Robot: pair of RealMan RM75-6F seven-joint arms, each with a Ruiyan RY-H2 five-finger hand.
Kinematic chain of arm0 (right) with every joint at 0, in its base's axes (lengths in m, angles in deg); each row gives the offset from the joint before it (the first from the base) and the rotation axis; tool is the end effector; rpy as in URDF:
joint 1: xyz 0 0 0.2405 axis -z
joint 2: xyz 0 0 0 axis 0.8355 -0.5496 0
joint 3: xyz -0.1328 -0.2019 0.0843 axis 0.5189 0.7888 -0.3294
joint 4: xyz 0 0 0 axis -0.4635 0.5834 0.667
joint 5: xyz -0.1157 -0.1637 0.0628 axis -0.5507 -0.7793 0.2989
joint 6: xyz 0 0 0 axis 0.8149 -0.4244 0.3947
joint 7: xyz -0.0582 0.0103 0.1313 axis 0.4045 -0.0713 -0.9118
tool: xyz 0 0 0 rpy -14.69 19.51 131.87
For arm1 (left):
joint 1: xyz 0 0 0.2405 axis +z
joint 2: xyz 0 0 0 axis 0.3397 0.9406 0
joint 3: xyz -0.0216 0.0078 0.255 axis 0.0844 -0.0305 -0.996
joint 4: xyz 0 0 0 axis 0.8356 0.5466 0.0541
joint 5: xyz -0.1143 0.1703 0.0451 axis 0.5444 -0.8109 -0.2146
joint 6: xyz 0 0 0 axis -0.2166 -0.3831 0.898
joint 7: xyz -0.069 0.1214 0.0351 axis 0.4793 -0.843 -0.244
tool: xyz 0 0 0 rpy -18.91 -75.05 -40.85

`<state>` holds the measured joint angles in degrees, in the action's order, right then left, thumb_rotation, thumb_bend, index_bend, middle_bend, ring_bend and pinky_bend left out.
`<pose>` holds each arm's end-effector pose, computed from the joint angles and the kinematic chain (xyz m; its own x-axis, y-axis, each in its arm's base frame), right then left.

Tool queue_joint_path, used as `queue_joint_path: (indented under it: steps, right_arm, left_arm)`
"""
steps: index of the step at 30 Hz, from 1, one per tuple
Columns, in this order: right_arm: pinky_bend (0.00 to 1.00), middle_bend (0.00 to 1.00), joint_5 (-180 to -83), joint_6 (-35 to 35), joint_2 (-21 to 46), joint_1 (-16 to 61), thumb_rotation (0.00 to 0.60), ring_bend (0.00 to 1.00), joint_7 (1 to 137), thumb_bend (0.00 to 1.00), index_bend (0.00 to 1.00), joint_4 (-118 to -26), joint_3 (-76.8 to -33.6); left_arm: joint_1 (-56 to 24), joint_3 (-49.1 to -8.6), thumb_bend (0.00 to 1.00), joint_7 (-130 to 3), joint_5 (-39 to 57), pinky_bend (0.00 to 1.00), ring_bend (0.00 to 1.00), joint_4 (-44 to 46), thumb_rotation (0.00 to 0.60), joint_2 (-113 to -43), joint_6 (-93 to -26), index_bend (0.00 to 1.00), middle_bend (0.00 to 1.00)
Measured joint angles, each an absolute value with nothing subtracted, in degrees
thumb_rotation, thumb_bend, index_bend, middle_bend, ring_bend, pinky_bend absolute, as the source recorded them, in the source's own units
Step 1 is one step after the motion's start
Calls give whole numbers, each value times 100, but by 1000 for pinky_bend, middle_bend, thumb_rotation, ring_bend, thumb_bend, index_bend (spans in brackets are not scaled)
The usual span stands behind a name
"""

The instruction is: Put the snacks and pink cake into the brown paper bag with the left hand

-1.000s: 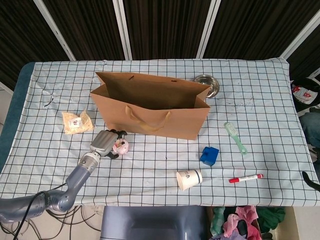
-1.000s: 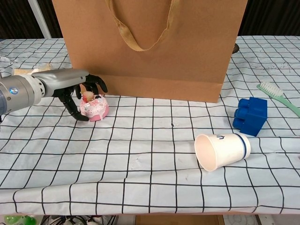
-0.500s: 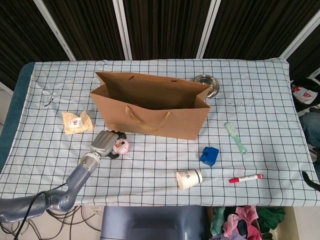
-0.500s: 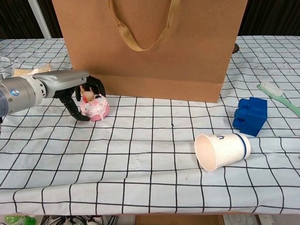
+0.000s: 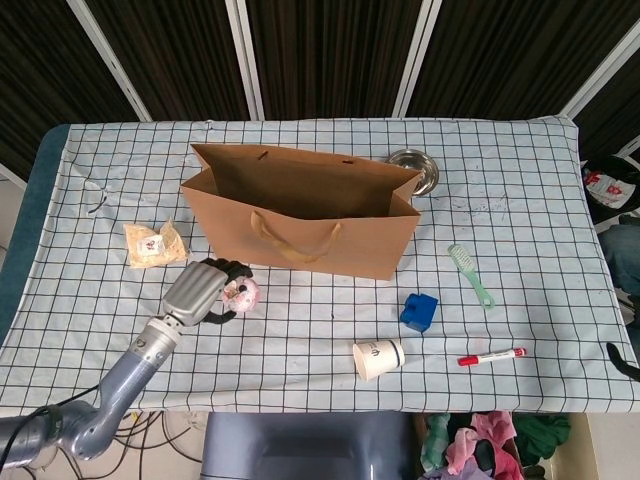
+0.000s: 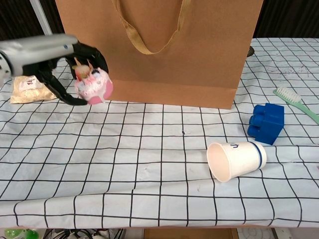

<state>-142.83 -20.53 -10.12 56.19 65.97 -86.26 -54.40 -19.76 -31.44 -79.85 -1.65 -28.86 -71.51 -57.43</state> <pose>-0.3567 -0.1755 0.2154 0.4144 0.0965 0.9050 -0.8881 0.2603 0.3789 -0.1301 0.2991 0.0354 0.4004 0.2308 0.8868 0.8432 -0.4716 -0.2580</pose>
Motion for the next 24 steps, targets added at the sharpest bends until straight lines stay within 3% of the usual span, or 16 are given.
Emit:
queue_joint_path:
  steps: [6,11,17,24]
  right_arm:
    - [333,110,-14288,-2083,-1021,5631,600,252,6630,211,207,-8663,-5442]
    - [332,110,-14291,-2083,-1018,5633,600,252,6651,211,207,-8678,-5436]
    - [333,110,-14277,-1995,-963,5593,600,252,6786,211,207,-8646,-5404]
    - [333,110,-14261,-2010,-906,5575,600,252,6917,211,207,-8633,-5402]
  left_arm:
    - [-1647,-3123,381,-7637,-1446,391,313,-3675,600,-6449,-6723,350,482]
    - [-1497,-2816,381,-7288,-2011,391,313,-4080,600,-5930,-7380,359,477]
    - [-1898,-2099,381,-7364,-1379,391,313,-4258,600,-5782,-7059,371,470]
    - [-3100,-1050,381,-7987,47,384,305,-3901,600,-6113,-6440,379,465]
